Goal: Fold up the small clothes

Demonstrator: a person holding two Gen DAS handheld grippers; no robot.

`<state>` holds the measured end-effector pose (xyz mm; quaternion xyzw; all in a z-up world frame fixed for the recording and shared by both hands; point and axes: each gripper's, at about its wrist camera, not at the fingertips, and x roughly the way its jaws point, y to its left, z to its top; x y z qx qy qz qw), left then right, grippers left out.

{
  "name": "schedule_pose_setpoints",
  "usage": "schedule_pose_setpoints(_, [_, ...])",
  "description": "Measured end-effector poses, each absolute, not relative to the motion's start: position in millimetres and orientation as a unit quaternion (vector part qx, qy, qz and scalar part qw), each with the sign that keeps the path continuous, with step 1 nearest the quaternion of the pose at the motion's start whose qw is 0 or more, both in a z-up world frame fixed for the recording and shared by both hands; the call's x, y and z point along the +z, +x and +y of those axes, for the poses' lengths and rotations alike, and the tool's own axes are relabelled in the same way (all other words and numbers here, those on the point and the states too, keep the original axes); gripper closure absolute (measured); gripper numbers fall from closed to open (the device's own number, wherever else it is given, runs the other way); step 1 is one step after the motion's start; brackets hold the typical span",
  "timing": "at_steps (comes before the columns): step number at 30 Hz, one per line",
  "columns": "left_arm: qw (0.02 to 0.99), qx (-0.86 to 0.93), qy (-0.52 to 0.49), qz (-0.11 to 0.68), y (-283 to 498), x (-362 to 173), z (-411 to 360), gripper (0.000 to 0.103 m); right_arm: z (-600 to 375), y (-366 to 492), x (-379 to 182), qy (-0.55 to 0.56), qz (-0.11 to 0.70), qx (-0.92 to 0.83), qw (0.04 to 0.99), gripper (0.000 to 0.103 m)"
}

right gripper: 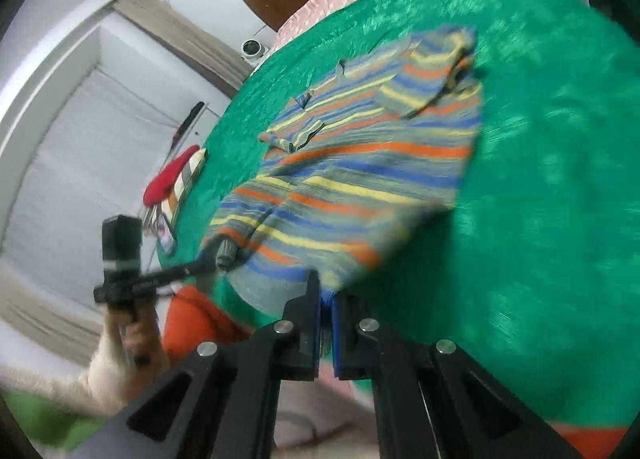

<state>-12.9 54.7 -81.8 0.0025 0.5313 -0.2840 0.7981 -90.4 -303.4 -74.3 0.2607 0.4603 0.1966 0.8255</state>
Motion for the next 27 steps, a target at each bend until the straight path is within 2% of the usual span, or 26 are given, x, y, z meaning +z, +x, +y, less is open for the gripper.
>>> schedule_pose_setpoints(1, [0.803, -0.277, 0.015, 0.527, -16, -82, 56, 0.018, -314, -102, -68, 0.243, 0.467, 0.178, 0.831, 0.099])
schedule_pose_setpoints(2, [0.810, -0.271, 0.024, 0.519, -19, -83, 59, 0.011, -320, -106, -68, 0.234, 0.473, 0.165, 0.833, 0.099])
schedule_pose_setpoints(7, [0.796, -0.244, 0.016, 0.554, -6, -120, 66, 0.012, -347, -108, -103, 0.252, 0.500, 0.089, 0.824, 0.099])
schedule_pose_setpoints(10, [0.798, -0.183, 0.041, 0.573, 0, -141, 69, 0.017, -351, -101, -121, 0.272, 0.504, 0.069, 0.817, 0.099])
schedule_pose_setpoints(13, [0.786, -0.153, 0.040, 0.597, 4, -160, 75, 0.033, -348, -98, -121, 0.271, 0.507, 0.072, 0.815, 0.099])
schedule_pose_setpoints(14, [0.779, -0.150, 0.037, 0.608, 5, -166, 74, 0.046, -347, -101, -119, 0.270, 0.508, 0.077, 0.814, 0.099])
schedule_pose_setpoints(16, [0.775, -0.154, 0.034, 0.612, 4, -173, 67, 0.077, -349, -105, -120, 0.274, 0.509, 0.090, 0.811, 0.099])
schedule_pose_setpoints(17, [0.773, -0.160, 0.033, 0.613, 4, -174, 64, 0.098, -349, -107, -119, 0.277, 0.510, 0.097, 0.809, 0.099])
schedule_pose_setpoints(23, [0.774, -0.174, 0.045, 0.607, -7, -143, 94, 0.100, -327, -124, -99, 0.246, 0.535, 0.121, 0.799, 0.099])
schedule_pose_setpoints(27, [0.769, -0.155, 0.084, 0.614, -11, -150, 104, 0.100, -305, -126, -125, 0.220, 0.579, 0.114, 0.777, 0.099])
